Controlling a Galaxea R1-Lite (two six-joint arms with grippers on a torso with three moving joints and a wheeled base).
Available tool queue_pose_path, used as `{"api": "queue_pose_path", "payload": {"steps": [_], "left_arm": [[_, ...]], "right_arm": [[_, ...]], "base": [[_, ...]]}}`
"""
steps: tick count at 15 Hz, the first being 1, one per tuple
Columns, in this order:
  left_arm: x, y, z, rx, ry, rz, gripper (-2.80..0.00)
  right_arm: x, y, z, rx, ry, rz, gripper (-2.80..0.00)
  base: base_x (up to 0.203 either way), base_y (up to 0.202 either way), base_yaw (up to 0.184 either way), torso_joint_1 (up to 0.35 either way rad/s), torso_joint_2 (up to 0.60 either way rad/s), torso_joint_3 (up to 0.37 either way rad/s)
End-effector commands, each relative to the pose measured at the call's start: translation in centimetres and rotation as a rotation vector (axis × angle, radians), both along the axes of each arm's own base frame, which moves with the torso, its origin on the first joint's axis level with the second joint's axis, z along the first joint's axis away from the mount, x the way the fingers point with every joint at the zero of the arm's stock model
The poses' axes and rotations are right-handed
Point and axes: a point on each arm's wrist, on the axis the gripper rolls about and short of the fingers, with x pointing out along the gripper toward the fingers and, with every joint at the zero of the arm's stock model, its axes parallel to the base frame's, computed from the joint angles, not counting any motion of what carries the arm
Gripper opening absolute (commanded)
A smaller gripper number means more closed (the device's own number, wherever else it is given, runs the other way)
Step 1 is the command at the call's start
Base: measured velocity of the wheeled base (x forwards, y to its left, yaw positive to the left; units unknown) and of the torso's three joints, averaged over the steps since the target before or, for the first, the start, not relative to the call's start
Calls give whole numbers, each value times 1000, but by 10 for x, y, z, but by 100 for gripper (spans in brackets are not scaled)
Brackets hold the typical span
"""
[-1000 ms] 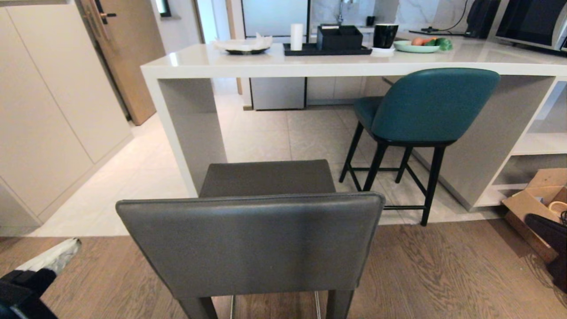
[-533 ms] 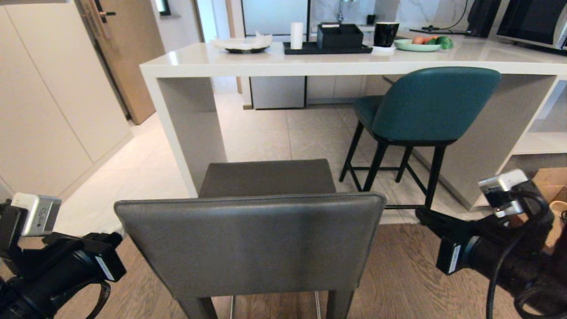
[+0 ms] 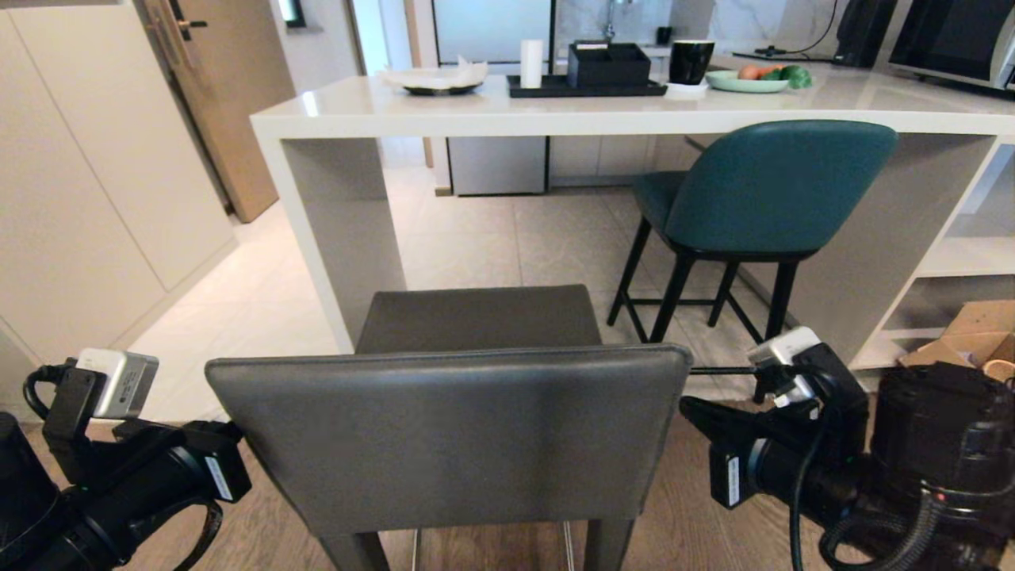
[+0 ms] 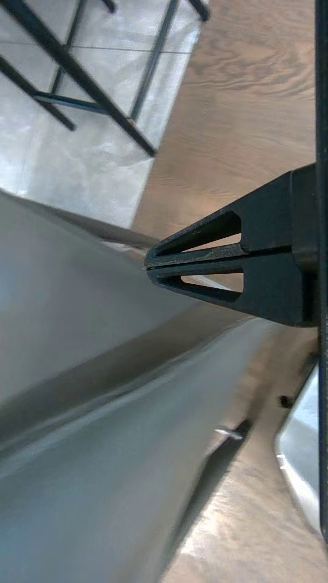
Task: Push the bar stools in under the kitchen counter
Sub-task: Push the gray chair back under the dining table
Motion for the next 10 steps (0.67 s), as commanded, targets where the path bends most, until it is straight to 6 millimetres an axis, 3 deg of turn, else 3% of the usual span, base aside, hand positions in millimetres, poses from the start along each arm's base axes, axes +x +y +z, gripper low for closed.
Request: {"api": "queue_pose_path", "payload": {"steps": [1, 10], "left_arm": [[5, -2, -2, 2, 11, -8, -280], [34, -19, -12, 8, 66, -100, -280]], "right_arm": [[12, 9, -6, -12, 15, -1, -280], [74, 51, -13, -4, -4, -26, -280]], "base": [[0, 0, 0, 0, 0, 0], [0, 0, 0, 0, 0, 0]]}}
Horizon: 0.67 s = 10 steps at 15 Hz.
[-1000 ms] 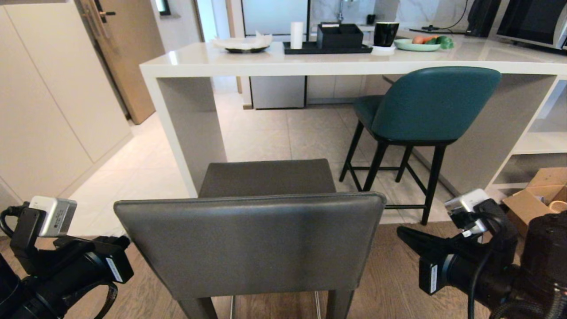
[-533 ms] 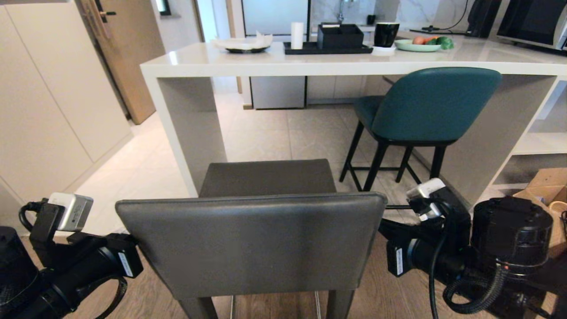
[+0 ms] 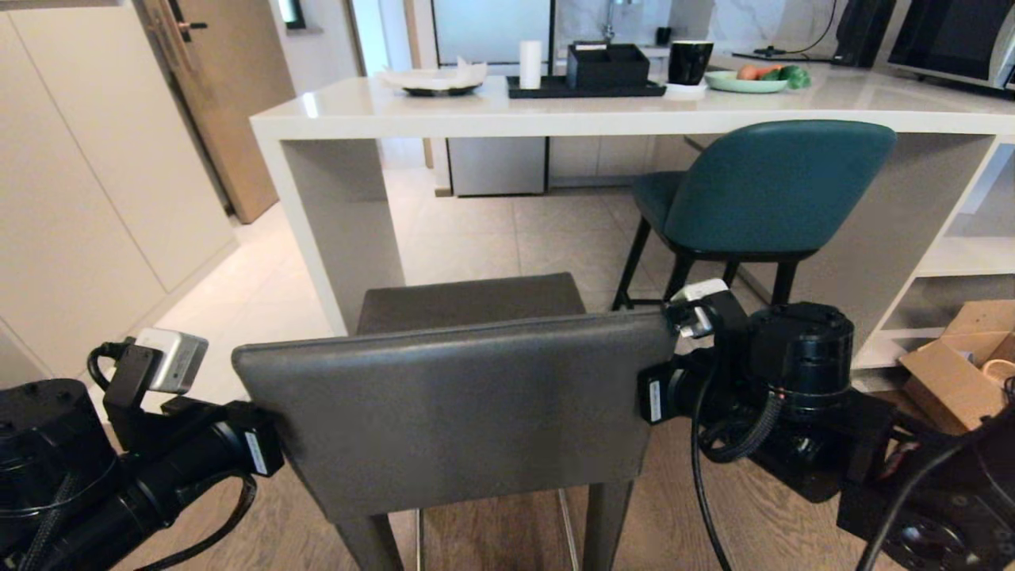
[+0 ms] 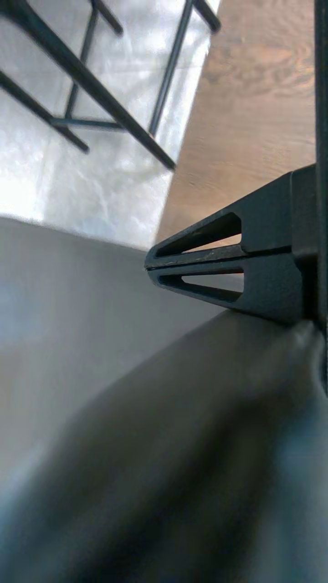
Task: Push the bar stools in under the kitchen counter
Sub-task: Push the gray chair back under the dining table
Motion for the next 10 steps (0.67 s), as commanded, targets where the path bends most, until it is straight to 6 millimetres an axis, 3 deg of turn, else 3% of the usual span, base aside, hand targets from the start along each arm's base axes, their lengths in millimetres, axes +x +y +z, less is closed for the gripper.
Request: {"api": "queue_pose_path", "payload": {"steps": [1, 10], "left_arm": [[13, -4, -3, 2, 14, -8, -280], [64, -17, -16, 16, 28, 6, -280]], "right_arm": [[12, 6, -11, -16, 18, 0, -280], [16, -10, -15, -39, 30, -41, -280]], "base": [[0, 0, 0, 0, 0, 0], [0, 0, 0, 0, 0, 0]]}}
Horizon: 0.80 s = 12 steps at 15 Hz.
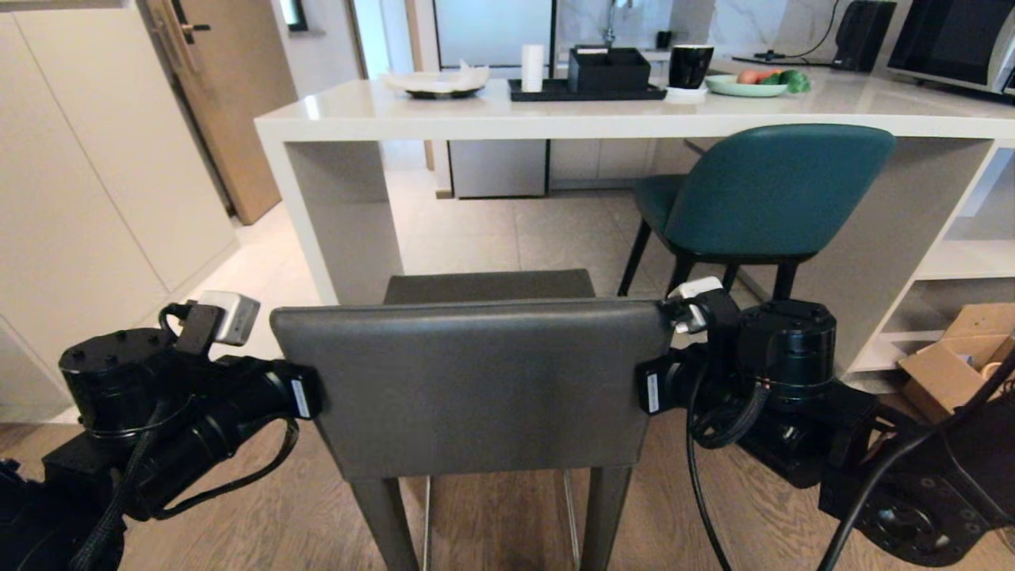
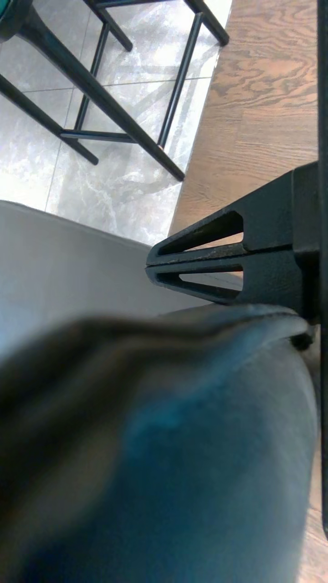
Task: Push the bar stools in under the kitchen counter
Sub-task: Push the gray chair back under the dining table
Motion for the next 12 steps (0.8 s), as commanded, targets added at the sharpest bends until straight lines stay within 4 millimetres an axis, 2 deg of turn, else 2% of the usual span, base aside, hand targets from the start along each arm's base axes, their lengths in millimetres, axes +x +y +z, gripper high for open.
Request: {"api": "queue_pose_path", "payload": {"steps": [1, 4, 5, 9, 12], "left_arm": [[13, -4, -12, 10, 27, -3, -280], [27, -9, -14, 0, -58, -4, -280], [26, -8, -15, 0, -59, -5, -280], [36, -7, -19, -2, -59, 10, -280], [55, -3, -22, 0, -74, 41, -280]], "right_arm": [[4, -6, 0, -1, 0, -23, -280], [17, -13, -2, -15, -5, -46, -280], [23, -12, -5, -18, -2, -44, -280], [51, 5, -11, -18, -28, -40, -280], [56, 13, -11, -15, -42, -25, -280]], "base": [[0, 0, 0, 0, 0, 0], [0, 0, 0, 0, 0, 0], [0, 0, 0, 0, 0, 0], [0, 0, 0, 0, 0, 0], [0, 0, 0, 0, 0, 0]]}}
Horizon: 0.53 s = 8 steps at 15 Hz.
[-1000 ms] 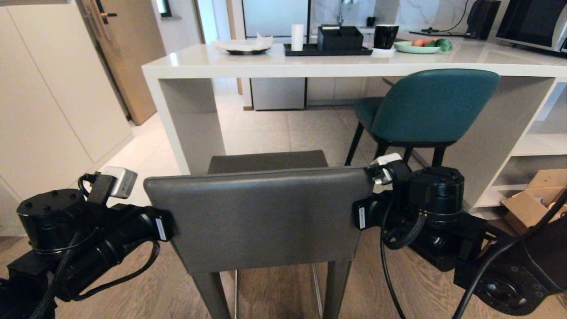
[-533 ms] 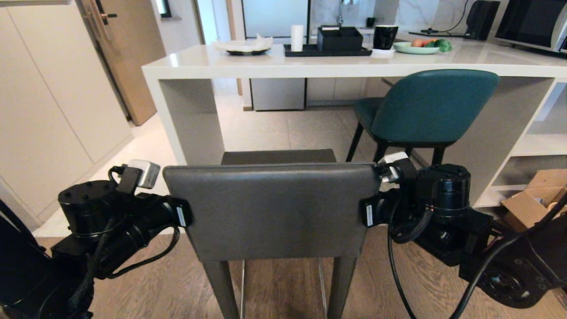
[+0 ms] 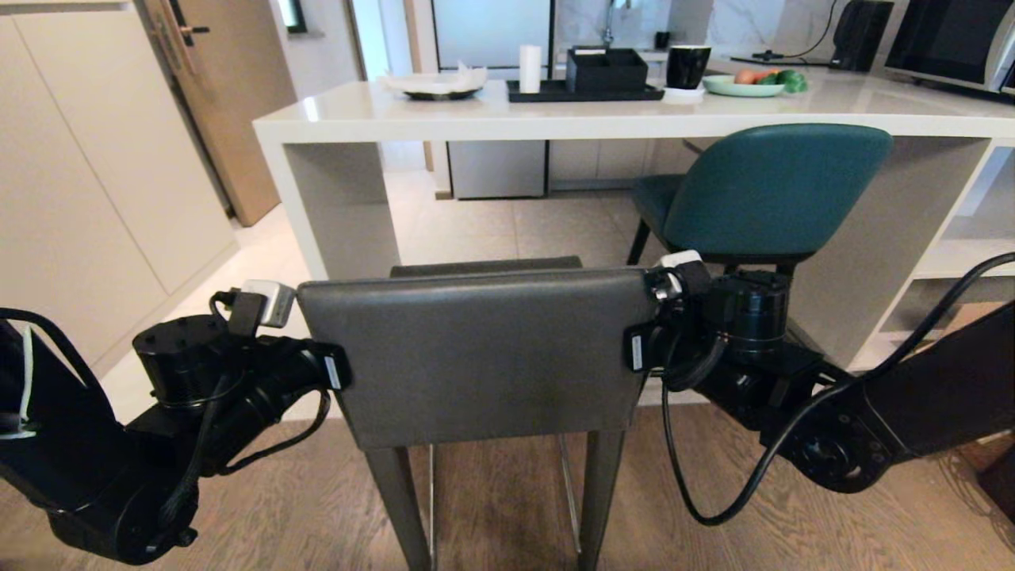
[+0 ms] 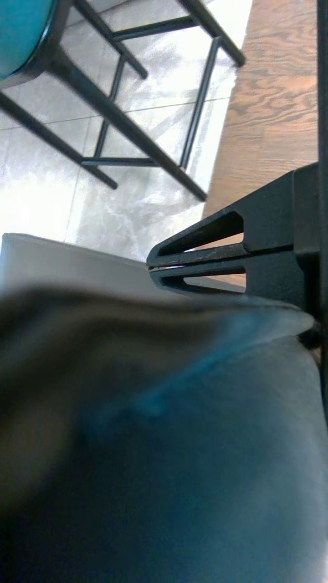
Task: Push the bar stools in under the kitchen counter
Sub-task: Push the gray chair back under the dining table
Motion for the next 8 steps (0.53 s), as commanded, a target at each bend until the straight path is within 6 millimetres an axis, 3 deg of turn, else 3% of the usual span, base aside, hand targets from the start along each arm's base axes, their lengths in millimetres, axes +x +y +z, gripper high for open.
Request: {"api": "queue_pose_path", "payload": {"steps": [1, 8], "left_arm": [[12, 2, -9, 7, 9, 15, -280], [43, -3, -16, 32, -21, 17, -280]], "right_arm": [[2, 5, -7, -8, 13, 14, -280], [7, 9, -9, -6, 8, 17, -280]], "base": [[0, 0, 0, 0, 0, 0], [0, 0, 0, 0, 0, 0]]}}
